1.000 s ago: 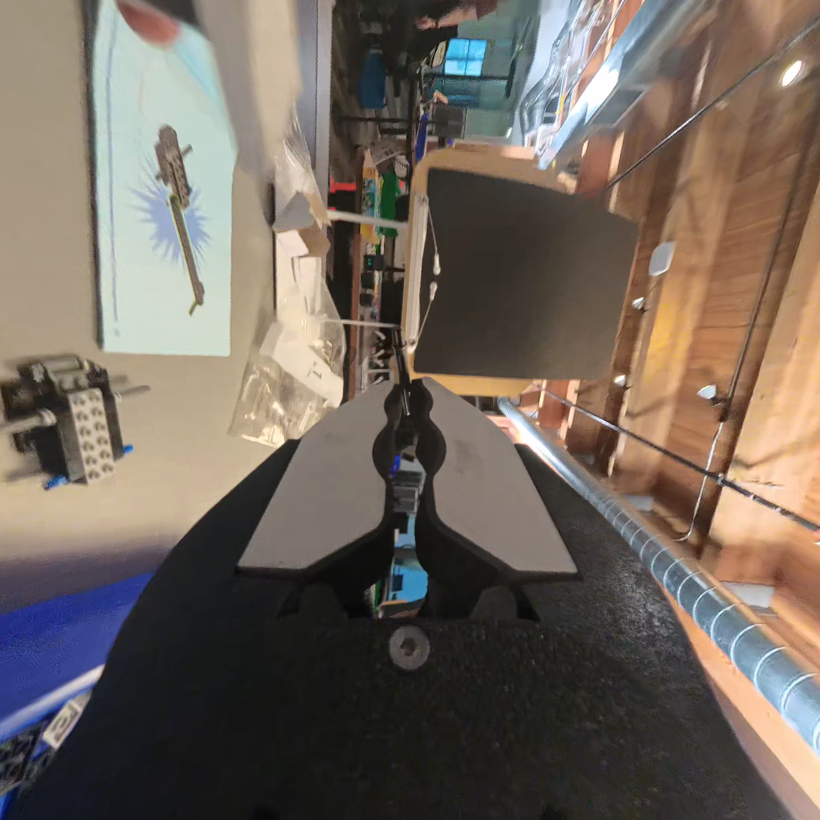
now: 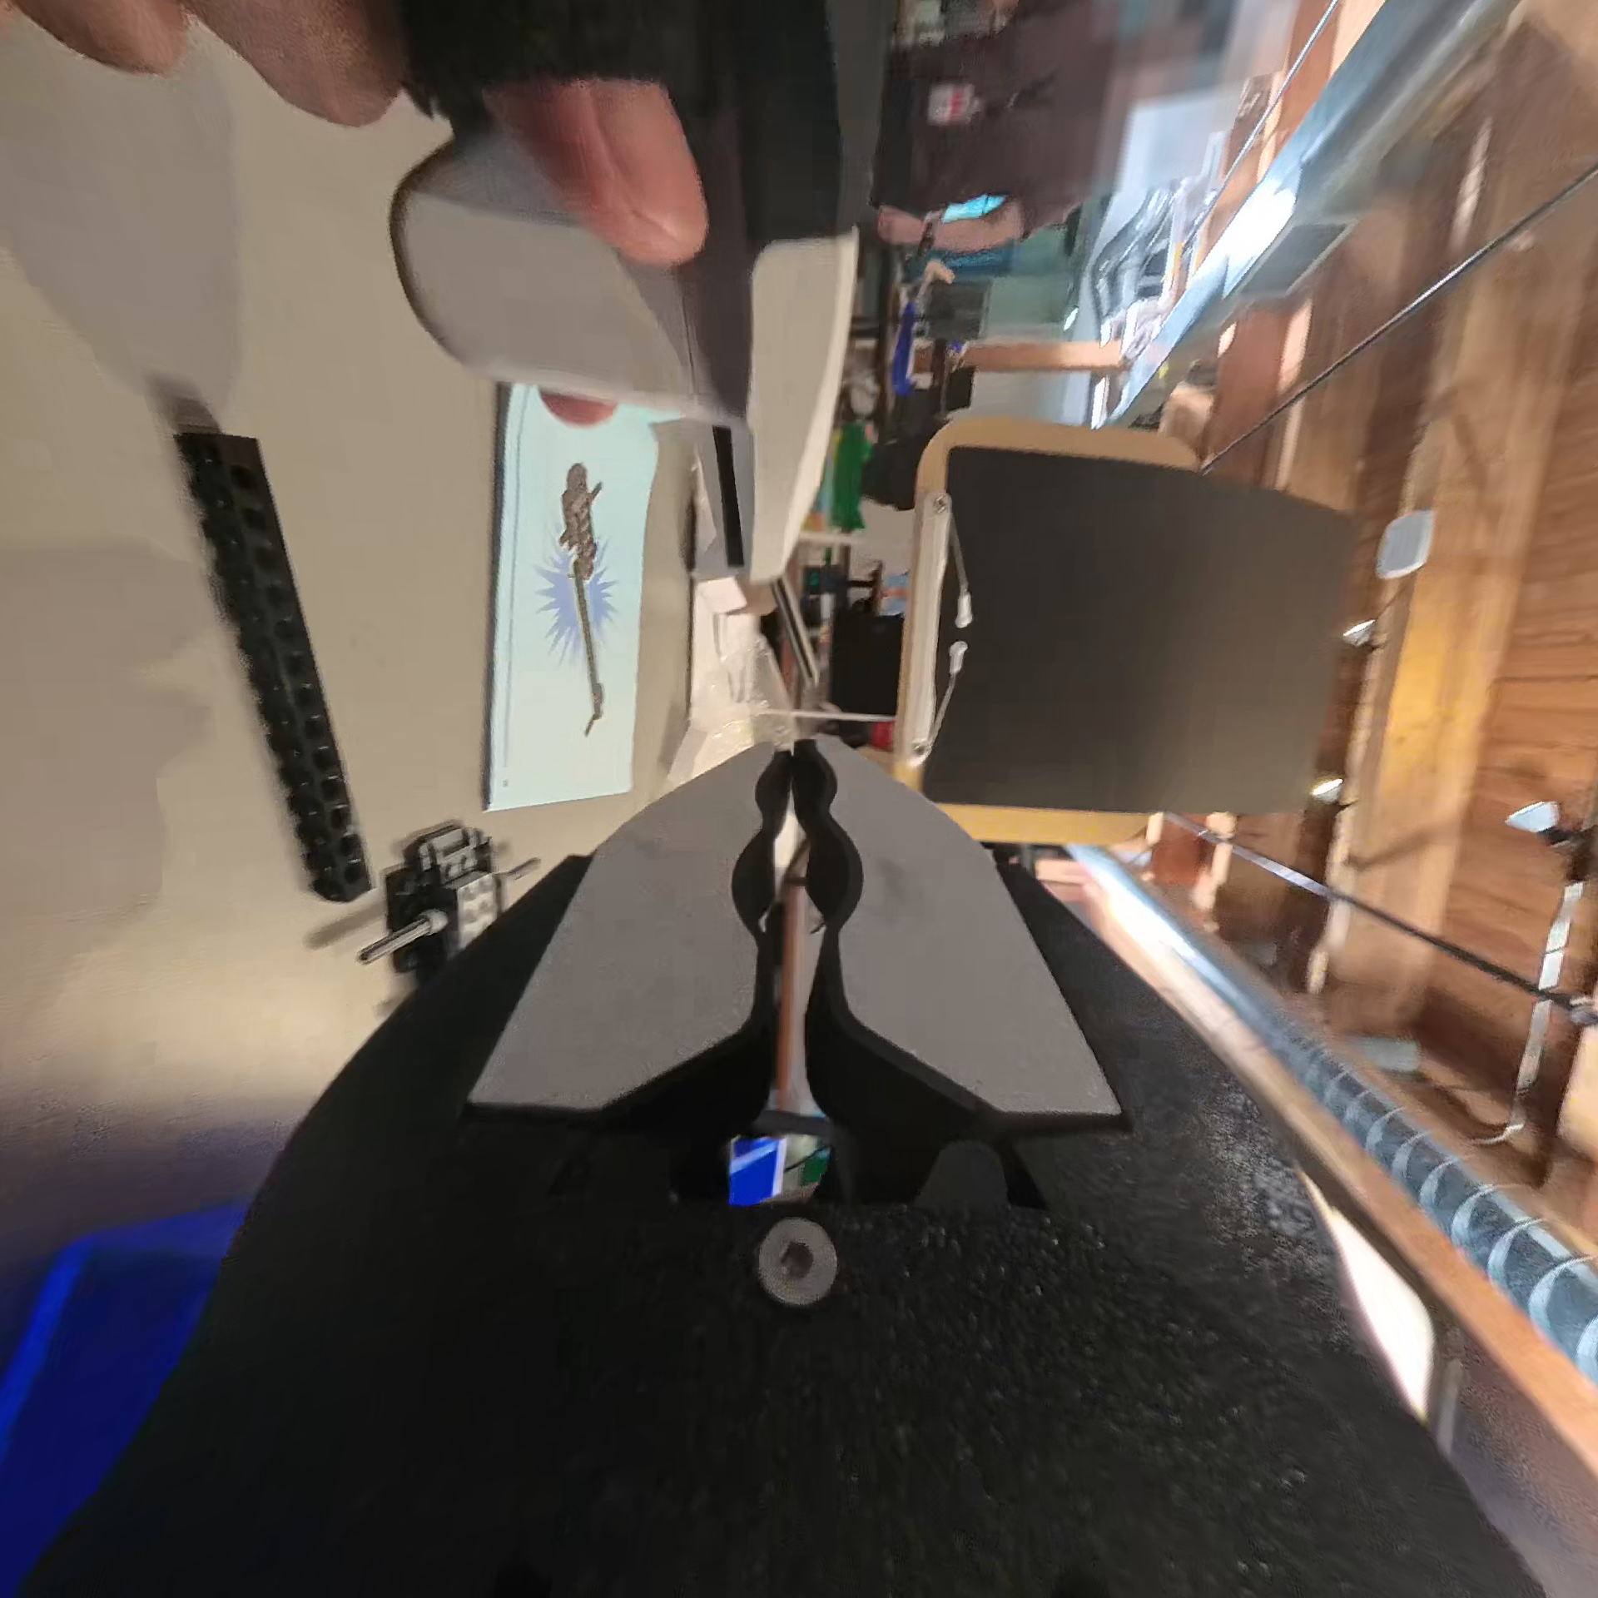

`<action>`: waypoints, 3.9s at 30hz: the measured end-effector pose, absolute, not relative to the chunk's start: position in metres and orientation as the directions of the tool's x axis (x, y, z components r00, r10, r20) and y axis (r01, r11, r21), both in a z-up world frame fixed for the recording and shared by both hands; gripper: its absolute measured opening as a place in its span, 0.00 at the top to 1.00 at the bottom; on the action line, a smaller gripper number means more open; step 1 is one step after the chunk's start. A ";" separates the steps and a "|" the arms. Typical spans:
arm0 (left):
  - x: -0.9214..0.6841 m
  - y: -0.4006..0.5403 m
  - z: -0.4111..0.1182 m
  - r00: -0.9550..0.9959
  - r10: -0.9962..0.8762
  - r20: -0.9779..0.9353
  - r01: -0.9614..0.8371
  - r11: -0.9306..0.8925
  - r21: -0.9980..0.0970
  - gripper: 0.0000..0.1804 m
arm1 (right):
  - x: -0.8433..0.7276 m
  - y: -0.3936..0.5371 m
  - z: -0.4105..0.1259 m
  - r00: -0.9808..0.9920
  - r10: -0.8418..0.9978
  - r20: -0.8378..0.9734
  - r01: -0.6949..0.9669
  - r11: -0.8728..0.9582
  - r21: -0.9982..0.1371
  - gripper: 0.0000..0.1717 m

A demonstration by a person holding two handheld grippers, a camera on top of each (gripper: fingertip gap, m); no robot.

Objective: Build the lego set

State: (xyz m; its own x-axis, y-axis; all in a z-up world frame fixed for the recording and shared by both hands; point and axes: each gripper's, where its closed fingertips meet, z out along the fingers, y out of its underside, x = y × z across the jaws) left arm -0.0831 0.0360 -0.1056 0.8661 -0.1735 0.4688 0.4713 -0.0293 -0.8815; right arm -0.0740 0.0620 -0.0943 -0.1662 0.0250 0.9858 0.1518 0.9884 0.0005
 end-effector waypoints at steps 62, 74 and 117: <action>-0.140 0.002 -0.119 0.885 -0.131 0.447 0.445 -0.043 -0.894 0.98 | -0.094 0.020 -0.205 -0.254 0.526 0.812 0.304 0.840 -0.449 1.00; -0.126 0.005 -0.185 0.950 0.015 0.312 0.277 -0.503 -0.819 0.97 | -0.093 0.021 -0.205 -0.255 0.529 0.809 0.306 0.838 -0.451 1.00; -0.121 0.006 -0.195 0.866 -0.056 0.497 0.375 -0.585 -0.719 0.88 | 0.037 0.224 -0.192 -0.907 0.308 0.286 0.222 0.929 -0.295 0.95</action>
